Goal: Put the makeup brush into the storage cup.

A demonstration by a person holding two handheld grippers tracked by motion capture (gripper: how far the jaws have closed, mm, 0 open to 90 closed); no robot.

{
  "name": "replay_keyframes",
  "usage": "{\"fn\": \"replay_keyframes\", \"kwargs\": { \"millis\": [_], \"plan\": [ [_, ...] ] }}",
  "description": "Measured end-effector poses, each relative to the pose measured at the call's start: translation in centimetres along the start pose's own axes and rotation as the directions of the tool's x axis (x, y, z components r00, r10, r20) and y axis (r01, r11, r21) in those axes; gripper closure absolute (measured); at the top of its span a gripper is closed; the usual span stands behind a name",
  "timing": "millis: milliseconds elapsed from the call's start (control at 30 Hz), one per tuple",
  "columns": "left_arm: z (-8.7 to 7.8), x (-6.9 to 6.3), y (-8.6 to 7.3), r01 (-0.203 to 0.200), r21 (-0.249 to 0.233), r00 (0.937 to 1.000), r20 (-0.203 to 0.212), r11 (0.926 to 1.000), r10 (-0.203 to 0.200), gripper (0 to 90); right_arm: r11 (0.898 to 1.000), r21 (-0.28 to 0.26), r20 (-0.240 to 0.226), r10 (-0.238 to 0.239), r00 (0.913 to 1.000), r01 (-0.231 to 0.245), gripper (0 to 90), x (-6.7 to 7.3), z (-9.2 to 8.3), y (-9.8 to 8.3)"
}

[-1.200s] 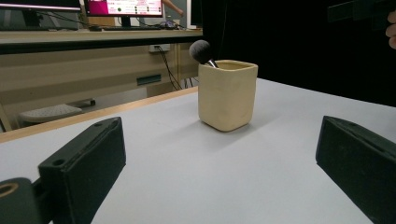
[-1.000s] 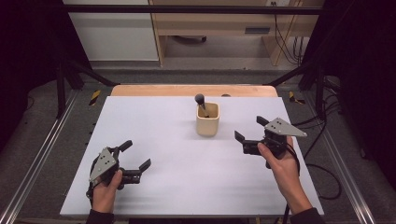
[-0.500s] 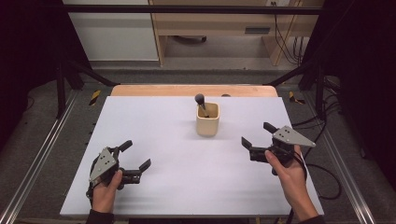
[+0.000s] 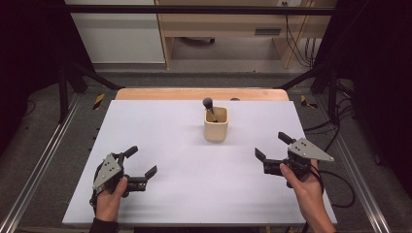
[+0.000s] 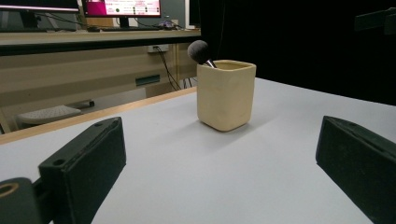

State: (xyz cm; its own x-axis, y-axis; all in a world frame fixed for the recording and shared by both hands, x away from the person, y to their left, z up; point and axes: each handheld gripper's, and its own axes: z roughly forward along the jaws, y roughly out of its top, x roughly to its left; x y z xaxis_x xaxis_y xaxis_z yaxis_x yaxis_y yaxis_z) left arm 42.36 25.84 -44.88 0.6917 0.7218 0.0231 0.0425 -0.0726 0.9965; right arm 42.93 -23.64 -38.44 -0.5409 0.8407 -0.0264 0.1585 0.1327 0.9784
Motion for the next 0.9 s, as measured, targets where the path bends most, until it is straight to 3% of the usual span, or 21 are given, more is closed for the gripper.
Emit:
{"fn": "replay_keyframes", "kwargs": {
  "millis": [533,900],
  "plan": [
    [-0.4,0.1,0.2,-0.012,-0.021,0.9999,-0.005,0.9997,0.011,1.3,1.000,-0.021,0.030,-0.004,0.9995,0.005,4.4,-0.1,-1.7,-2.3],
    [-0.3,0.0,0.2,-0.014,-0.019,0.9999,0.002,0.9997,0.014,1.4,0.999,-0.025,0.059,0.028,0.9978,-0.027,5.0,-0.5,-3.0,-4.2]
  ]
}}
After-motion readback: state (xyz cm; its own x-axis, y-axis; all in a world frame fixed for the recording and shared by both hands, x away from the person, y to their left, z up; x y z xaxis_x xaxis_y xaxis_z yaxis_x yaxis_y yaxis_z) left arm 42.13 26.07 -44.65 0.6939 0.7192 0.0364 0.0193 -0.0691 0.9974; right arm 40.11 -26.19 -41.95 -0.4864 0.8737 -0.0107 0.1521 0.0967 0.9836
